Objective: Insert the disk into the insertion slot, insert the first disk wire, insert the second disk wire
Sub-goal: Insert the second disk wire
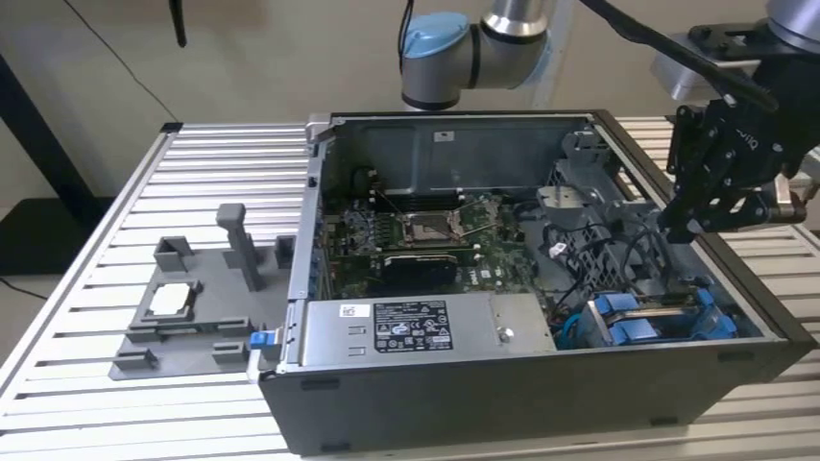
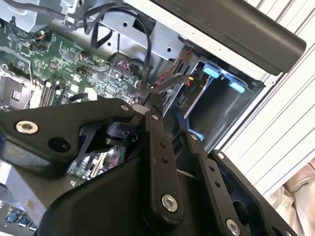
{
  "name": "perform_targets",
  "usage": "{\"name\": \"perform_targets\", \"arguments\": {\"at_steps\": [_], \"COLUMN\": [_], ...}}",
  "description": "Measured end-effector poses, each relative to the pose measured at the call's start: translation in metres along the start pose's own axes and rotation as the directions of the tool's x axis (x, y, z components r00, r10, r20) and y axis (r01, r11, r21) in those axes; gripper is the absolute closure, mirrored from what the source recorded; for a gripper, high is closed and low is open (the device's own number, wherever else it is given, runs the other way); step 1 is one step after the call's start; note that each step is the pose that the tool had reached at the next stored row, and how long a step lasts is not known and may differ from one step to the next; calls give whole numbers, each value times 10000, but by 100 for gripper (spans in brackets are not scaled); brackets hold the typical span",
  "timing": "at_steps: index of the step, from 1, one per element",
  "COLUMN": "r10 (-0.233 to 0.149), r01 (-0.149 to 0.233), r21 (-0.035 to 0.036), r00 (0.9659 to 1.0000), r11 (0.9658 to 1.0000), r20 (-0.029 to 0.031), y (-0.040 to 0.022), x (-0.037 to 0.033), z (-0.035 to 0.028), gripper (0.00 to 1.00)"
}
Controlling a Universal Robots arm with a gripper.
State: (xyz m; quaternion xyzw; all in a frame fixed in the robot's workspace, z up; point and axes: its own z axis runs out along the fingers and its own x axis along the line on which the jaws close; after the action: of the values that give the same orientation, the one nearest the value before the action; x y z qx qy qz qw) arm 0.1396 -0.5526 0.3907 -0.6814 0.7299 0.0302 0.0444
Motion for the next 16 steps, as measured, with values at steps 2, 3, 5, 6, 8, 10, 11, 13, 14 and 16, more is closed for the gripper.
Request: {"name": "perform_targets", "arguments": {"at_steps": [2,3,5,6,8,10,11,13,14,16], "r10": [-5,-6,-7,-7,-1,2,9,7,6,-40], "r01": [5,6,7,7,1,-2,-9,-7,-6,40], "r21": [43,51,68,73,74,75,76,76,76,72], "r00": [10000,10000,10000,10000,10000,10000,10000,10000,10000,10000], "r11": [10000,10000,10000,10000,10000,10000,10000,10000,10000,10000], "r20": [11,11,13,14,14,13,12,13,13,-3], "y": [16,28,62,77,82,83,93,128,145,164], "x": [-14,-29,-55,-67,-75,-82,-99,-142,-165,-196], "z": [0,1,4,5,6,6,7,12,14,16], "gripper": [73,73,73,73,73,73,73,73,73,73]}}
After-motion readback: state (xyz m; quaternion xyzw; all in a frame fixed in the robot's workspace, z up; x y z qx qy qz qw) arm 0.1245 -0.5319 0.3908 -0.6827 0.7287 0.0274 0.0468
